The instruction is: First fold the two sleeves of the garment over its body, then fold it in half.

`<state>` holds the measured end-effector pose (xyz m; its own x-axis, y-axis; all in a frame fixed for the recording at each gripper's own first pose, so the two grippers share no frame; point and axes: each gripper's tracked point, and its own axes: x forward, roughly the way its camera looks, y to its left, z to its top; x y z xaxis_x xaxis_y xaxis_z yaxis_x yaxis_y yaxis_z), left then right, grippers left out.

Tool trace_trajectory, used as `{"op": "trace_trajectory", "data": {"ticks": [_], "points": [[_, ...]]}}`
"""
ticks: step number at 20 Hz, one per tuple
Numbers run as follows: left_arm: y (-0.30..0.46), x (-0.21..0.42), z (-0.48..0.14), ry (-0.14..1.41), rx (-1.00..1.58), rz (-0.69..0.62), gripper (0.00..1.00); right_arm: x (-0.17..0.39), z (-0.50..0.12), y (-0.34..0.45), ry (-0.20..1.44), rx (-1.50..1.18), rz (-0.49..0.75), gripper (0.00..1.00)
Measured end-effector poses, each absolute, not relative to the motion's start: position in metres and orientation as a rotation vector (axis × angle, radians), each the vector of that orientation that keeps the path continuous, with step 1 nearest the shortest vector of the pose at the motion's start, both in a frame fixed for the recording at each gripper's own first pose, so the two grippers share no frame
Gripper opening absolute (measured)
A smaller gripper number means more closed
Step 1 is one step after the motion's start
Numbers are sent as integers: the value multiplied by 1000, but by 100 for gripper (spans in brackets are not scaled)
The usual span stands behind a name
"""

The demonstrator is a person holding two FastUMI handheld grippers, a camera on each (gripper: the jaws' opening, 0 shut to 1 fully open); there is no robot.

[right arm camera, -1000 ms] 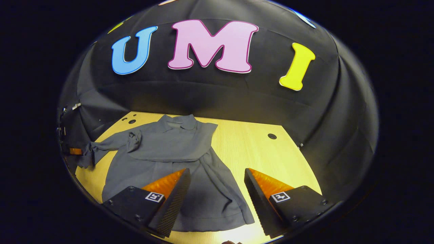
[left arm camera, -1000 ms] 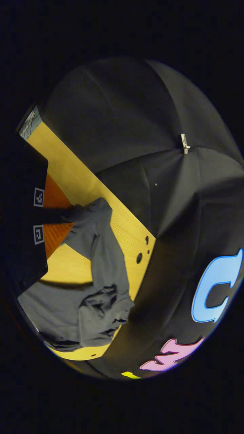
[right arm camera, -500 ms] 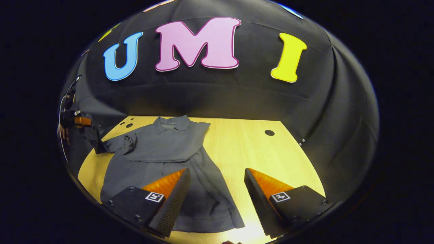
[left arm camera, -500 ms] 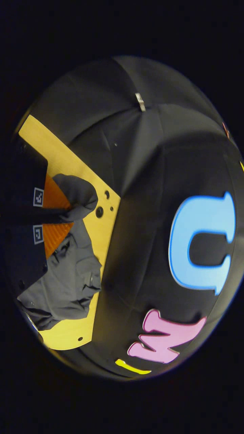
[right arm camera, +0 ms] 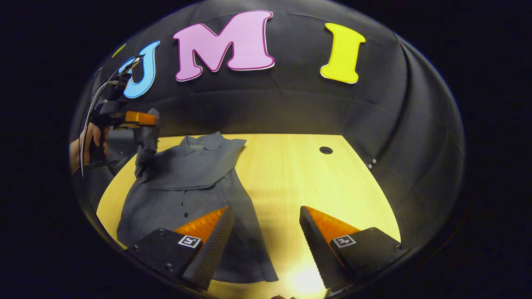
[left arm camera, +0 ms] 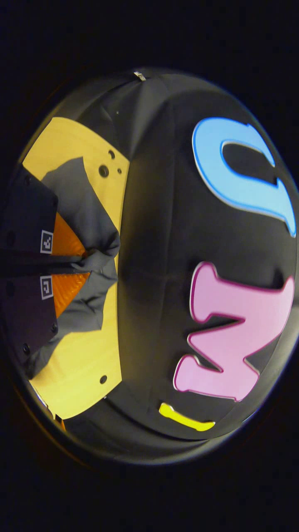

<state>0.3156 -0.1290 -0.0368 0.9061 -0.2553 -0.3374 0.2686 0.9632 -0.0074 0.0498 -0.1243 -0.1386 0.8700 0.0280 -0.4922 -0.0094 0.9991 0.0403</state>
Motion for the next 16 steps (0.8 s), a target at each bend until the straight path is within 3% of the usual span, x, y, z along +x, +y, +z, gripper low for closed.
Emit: {"op": "trace_trajectory", "data": {"ticks": [5, 9, 11, 12, 16], "points": [[-231, 331, -69, 386, 41, -391, 5, 48, -145, -144, 530, 59, 20, 99], [-273, 336, -97, 414, 82, -416, 5, 44, -152, -149, 548, 64, 22, 99], [-287, 337, -105, 419, 76, -435, 13, 42, -154, -151, 555, 66, 25, 99], [-290, 336, -103, 411, 73, -436, 20, 42, -156, -150, 558, 61, 26, 99], [-262, 311, -88, 375, 64, -420, 98, 42, -162, -139, 578, 75, 44, 100]]}}
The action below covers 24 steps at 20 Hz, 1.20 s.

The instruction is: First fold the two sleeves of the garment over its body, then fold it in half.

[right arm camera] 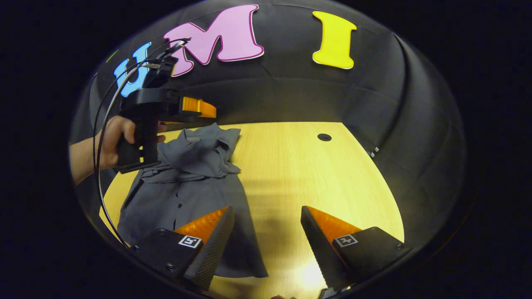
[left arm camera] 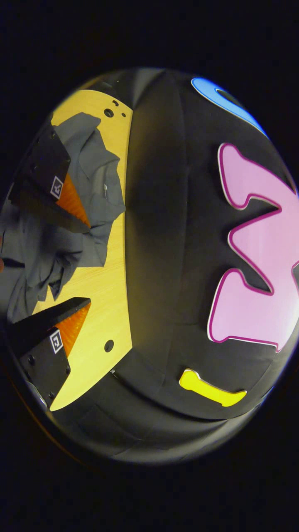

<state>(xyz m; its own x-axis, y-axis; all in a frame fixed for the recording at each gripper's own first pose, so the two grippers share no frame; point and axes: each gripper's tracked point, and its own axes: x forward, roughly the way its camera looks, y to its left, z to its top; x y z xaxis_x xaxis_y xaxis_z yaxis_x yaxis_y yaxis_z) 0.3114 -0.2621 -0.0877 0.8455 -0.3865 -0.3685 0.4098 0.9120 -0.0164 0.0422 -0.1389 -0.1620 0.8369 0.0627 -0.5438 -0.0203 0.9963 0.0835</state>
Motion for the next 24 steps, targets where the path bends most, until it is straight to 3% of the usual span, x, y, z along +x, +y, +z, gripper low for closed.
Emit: {"op": "trace_trajectory", "data": {"ticks": [6, 7, 14, 22, 23, 24], "points": [[-137, 234, -86, 385, 53, -308, 97, 25, -177, -104, 644, 105, 89, 96], [-114, 218, -90, 393, 55, -284, 97, 17, -185, -95, 668, 107, 96, 99], [33, 80, -175, 532, 80, -110, 97, -9, -234, -80, 790, 54, 64, 100], [108, 14, -251, 685, 55, -1, 97, -18, -275, -78, 889, 103, 42, 99], [112, 12, -258, 700, 47, 1, 94, -19, -281, -73, 902, 111, 46, 99], [114, 11, -264, 712, 44, 1, 97, -24, -286, -71, 921, 111, 46, 99]]}}
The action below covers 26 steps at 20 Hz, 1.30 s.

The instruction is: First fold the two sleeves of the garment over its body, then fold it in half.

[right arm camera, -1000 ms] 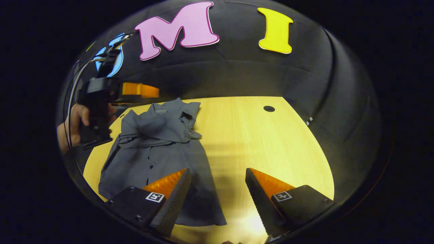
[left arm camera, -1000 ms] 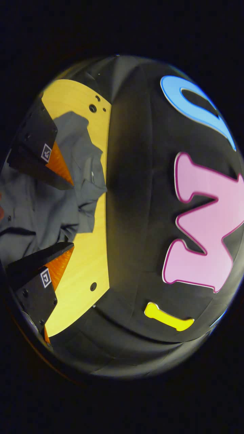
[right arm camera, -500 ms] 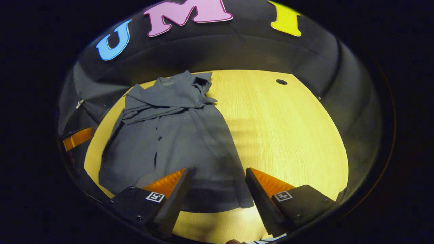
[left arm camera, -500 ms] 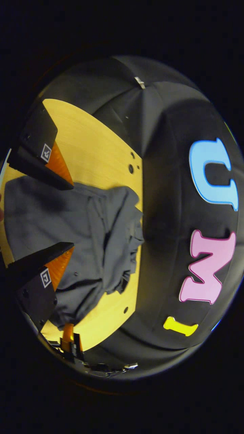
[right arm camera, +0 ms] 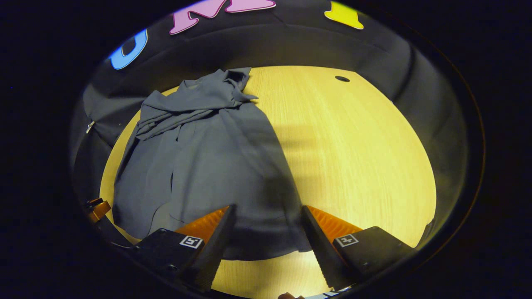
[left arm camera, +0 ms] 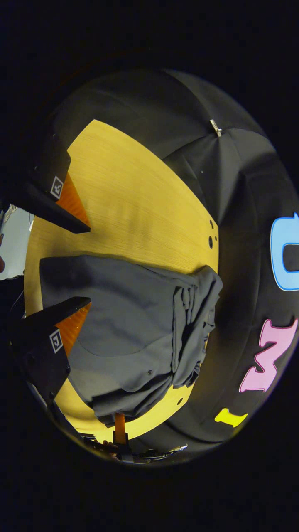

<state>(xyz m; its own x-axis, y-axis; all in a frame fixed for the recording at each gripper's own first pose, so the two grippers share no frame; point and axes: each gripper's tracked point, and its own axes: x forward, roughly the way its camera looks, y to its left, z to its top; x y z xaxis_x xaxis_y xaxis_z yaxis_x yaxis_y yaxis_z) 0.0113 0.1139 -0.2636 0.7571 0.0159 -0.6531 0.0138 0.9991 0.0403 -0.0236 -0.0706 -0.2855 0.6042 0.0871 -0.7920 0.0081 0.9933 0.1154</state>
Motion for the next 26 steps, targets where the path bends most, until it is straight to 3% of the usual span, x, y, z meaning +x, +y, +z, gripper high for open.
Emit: {"op": "trace_trajectory", "data": {"ticks": [5, 9, 11, 13, 14, 15, 16, 17, 18, 19, 20, 21, 22, 24, 26], "points": [[93, -6, -299, 803, -26, -53, 97, -31, -282, -37, 929, 140, 114, 100], [81, -7, -307, 812, 105, -88, 98, -35, -283, -15, 948, 150, 121, 100], [69, -6, -308, 826, 133, -117, 94, -35, -288, -14, 957, 58, 91, 99], [55, -4, -308, 834, 142, -131, 82, -34, -290, -7, 955, -32, 96, 96], [46, -2, -308, 835, 148, -146, 86, -34, -290, 4, 952, -31, 109, 95], [38, 0, -309, 832, 158, -163, 85, -34, -288, 10, 946, -39, 109, 77], [31, 3, -309, 828, 171, -178, 74, -35, -290, 18, 944, -47, 120, 60], [21, 5, -311, 823, 177, -194, 73, -34, -289, 22, 930, -58, 134, 48], [13, 7, -310, 820, 176, -208, 59, -35, -289, 27, 927, -57, 163, 29], [6, 10, -310, 816, 170, -218, 55, -35, -289, 29, 925, -59, 182, 21], [0, 12, -310, 812, 156, -224, 34, -34, -288, 28, 929, -47, 190, 19], [-4, 13, -310, 809, 142, -224, 25, -35, -286, 28, 932, -32, 201, 9], [-9, 15, -308, 805, 133, -233, 15, -34, -288, 29, 940, -13, 205, 9], [-13, 15, -307, 806, 105, -255, 6, -31, -288, 28, 935, 22, 215, 6], [-14, 16, -294, 773, 77, -257, 6, -31, -280, 29, 922, 58, 219, 5]]}}
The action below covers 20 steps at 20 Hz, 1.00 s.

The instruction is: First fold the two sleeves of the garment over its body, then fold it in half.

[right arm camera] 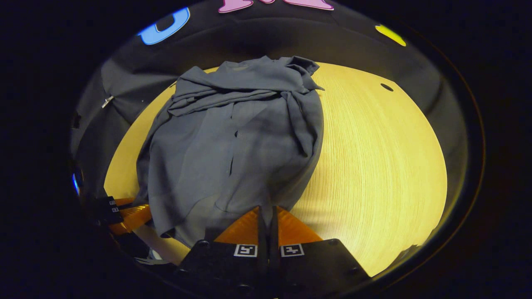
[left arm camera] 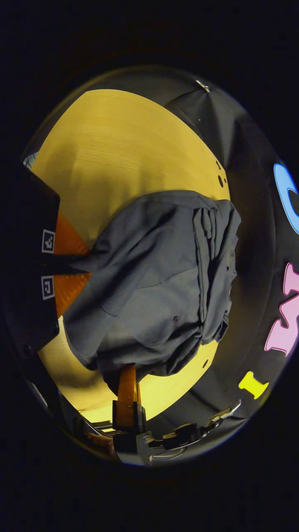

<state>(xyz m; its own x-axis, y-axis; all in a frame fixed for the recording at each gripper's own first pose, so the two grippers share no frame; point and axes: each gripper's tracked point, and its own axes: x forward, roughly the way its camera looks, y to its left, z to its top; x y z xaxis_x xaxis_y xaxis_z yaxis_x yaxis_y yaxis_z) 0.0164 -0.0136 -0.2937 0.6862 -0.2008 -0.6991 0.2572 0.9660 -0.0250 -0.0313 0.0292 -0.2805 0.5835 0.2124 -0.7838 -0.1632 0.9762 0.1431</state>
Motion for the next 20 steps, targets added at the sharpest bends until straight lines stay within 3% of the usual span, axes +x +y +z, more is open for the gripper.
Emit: {"op": "trace_trajectory", "data": {"ticks": [7, 20], "points": [[-12, 24, -198, 581, -83, -261, 5, -15, -213, 30, 770, 123, 256, 6], [22, 131, -88, 369, -178, -207, 6, 93, -120, 37, 554, 161, 262, 5]]}}
